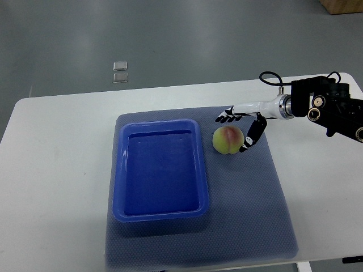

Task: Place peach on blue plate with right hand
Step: 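Close the right hand's fingers around the peach and lift it, then carry the peach over the blue tray and lower it inside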

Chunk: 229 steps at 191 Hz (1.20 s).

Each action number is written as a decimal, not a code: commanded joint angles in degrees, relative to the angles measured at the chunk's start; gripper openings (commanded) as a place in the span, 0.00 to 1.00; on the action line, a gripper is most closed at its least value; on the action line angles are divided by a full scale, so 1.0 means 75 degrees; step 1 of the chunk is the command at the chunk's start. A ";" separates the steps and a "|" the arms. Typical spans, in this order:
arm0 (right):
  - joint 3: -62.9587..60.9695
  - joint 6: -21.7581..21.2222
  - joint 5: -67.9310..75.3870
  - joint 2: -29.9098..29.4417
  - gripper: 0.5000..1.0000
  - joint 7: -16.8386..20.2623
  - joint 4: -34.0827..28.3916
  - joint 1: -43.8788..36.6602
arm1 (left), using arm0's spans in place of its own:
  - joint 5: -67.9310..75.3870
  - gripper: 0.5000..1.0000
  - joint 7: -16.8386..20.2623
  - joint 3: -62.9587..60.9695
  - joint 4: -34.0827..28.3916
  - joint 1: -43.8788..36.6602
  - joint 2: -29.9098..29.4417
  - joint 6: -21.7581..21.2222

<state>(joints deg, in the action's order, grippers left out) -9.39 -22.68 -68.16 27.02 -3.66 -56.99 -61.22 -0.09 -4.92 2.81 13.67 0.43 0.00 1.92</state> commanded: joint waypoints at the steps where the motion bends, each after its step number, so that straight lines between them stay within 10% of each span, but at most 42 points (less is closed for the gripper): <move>1: -0.0002 0.0234 -0.0333 -0.0086 0.86 -0.0063 0.0064 0.0123 | 0.0001 1.00 0.0000 -0.0012 0.0064 0.0001 0.0000 0.0002; 75: -0.0013 0.0774 -0.0497 -0.0262 0.79 -0.0180 0.0204 0.0533 | 0.0001 1.00 0.0000 0.0000 0.0052 0.0001 0.0000 0.0002; 129: -0.0037 0.0891 -0.0497 -0.0192 0.03 -0.0262 0.0193 0.0522 | 0.0001 1.00 0.0000 -0.0023 0.0052 0.0001 0.0000 0.0013; 229: -0.0787 -0.0527 0.0405 0.1695 0.00 -0.0274 -0.1624 -0.1529 | 0.0013 1.00 0.0000 -0.0035 0.0064 0.0001 0.0000 0.0013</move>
<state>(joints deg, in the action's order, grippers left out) -15.16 -25.56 -66.62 37.53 -5.96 -66.19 -69.62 -0.09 -4.93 2.60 14.08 0.43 0.00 2.01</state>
